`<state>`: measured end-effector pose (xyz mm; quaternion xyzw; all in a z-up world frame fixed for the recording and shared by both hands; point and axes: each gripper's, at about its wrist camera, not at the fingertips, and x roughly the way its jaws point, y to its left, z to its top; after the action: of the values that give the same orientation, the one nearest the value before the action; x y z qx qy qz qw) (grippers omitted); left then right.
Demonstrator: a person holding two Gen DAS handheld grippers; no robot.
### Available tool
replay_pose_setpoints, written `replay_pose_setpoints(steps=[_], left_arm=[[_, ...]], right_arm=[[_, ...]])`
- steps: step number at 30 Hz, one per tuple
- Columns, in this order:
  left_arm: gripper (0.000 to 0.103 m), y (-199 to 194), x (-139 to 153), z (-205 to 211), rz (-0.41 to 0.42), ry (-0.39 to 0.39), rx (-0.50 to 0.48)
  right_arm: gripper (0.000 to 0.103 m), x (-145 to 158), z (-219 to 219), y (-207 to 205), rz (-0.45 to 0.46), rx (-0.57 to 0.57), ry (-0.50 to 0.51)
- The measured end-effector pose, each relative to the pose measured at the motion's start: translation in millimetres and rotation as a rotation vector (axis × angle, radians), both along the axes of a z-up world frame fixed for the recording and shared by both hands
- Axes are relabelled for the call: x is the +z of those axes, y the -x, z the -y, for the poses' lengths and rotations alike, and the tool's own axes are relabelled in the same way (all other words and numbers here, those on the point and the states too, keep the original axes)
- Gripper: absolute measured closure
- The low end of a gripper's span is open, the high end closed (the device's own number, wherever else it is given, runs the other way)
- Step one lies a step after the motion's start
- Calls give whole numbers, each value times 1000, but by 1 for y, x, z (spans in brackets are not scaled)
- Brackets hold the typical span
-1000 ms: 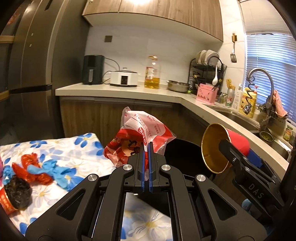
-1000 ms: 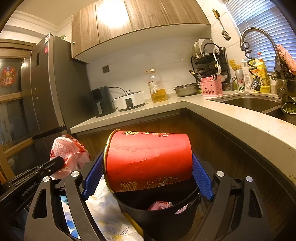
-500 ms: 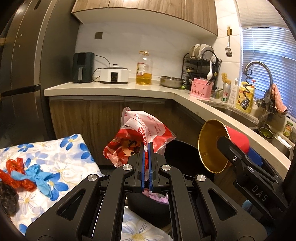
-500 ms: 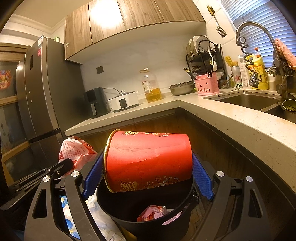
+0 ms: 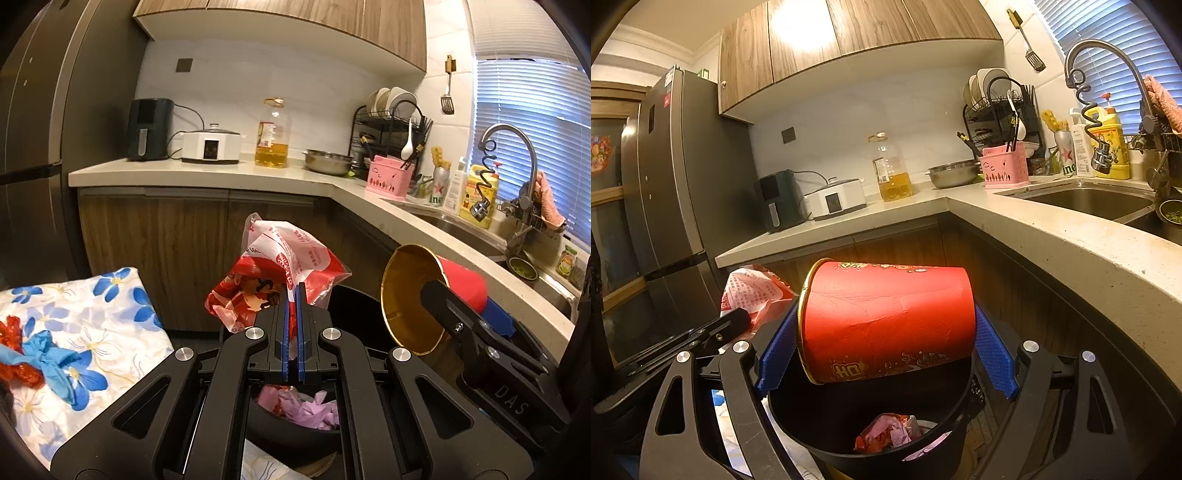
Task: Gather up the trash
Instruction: 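Open both tools to drop the snack bag and red cup into the bin, then move both open tools back toward the trash on the table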
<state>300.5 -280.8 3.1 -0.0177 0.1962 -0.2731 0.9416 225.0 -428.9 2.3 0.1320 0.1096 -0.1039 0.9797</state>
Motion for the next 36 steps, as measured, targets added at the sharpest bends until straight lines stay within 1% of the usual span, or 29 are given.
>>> replay_pose_setpoints(steps=[7, 11, 13, 15, 16, 17, 18, 21, 22, 24, 25, 27, 32, 35, 36], left_arm=[[100, -6, -5, 3, -12, 3, -11], [100, -10, -8, 3, -21, 24, -22], [99, -12, -9, 3, -28, 37, -34], [88, -16, -13, 3, -51, 50, -50], [86, -17, -15, 2, -63, 59, -57], [79, -19, -17, 1, -78, 69, -60], [70, -20, -19, -1, -86, 76, -57], [60, -22, -22, -8, -108, 109, -52], [57, -21, -22, -11, -110, 111, -44], [45, -18, -22, -17, -102, 117, -31], [44, -16, -22, -20, -100, 118, -25], [34, -10, -21, -28, -90, 115, 0], [20, 14, -18, -52, -45, 87, 97], [18, 27, -15, -67, -22, 73, 158], [17, 34, -15, -77, -12, 74, 193]], right_arm=[[20, -3, 3, -7, -3, 9, -5], [19, -6, 5, -7, 6, 12, -5], [17, -7, 9, -8, 8, 10, -20], [17, -7, 14, -7, 5, -2, -40], [17, -7, 16, -5, 9, -6, -47], [16, -6, 17, -3, 11, -13, -47], [16, -6, 18, -1, 14, -18, -44], [16, -6, 18, 3, 10, -25, -41], [16, -6, 17, 5, 11, -26, -42], [16, -5, 14, 8, 9, -28, -38], [16, -5, 13, 10, 8, -28, -36], [16, -4, 7, 14, 6, -26, -25], [16, -3, -9, 24, 3, -13, 10], [16, -2, -17, 32, 5, 3, 15], [16, -1, -19, 33, 4, 6, 16]])
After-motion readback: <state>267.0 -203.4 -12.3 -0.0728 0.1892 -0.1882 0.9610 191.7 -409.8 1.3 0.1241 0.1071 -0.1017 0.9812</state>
